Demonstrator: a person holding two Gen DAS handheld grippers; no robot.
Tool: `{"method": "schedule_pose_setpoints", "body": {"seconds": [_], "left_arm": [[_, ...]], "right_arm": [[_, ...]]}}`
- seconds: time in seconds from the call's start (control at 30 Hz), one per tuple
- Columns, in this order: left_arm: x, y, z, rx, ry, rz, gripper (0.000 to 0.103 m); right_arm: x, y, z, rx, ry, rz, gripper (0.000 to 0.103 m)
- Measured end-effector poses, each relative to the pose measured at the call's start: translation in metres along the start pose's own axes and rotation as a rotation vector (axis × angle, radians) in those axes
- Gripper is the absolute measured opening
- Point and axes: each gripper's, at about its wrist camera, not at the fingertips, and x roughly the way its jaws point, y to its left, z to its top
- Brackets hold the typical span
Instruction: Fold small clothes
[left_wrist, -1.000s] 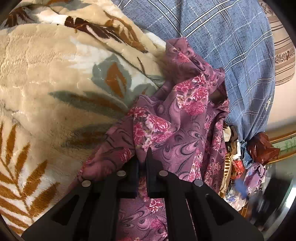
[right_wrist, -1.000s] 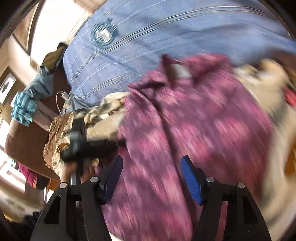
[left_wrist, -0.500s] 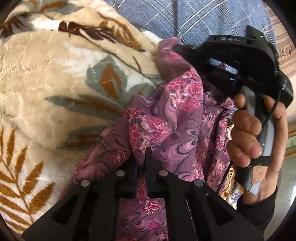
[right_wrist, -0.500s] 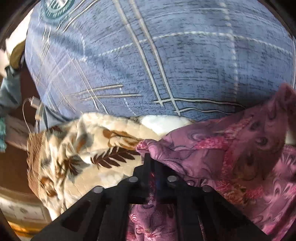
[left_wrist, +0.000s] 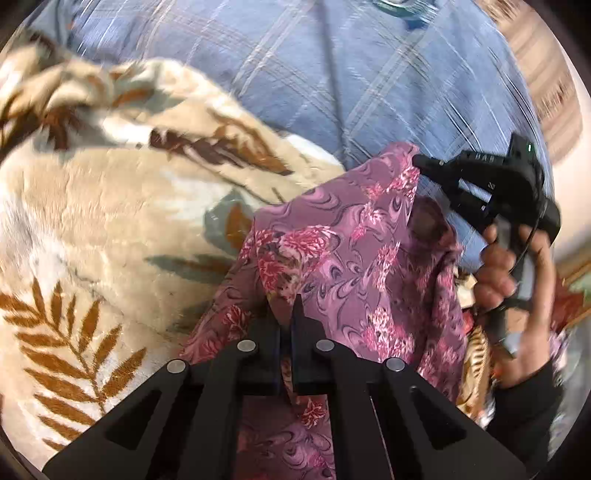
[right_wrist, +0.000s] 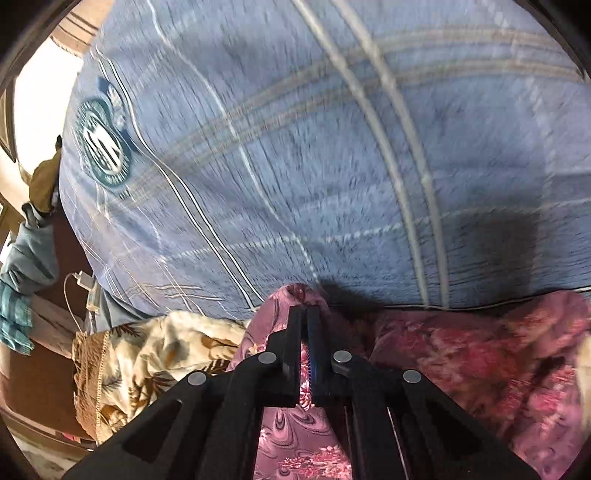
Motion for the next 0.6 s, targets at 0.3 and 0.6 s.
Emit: {"method": "schedule_pose_setpoints", "body": {"seconds": [0.3, 0.6], "left_arm": [[-0.002, 0.012, 0.005, -0.086, 0.035, -0.019, 0.038], [0.0, 0.011, 0.001, -0.048, 0.053, -0.018, 0.04]], "right_arm": [[-0.013, -0.009, -0.027, 0.05, 0.032, 0.043, 0.037], [-0.067, -0.052, -0.063, 0.049, 0.039, -0.029, 0.057]]}}
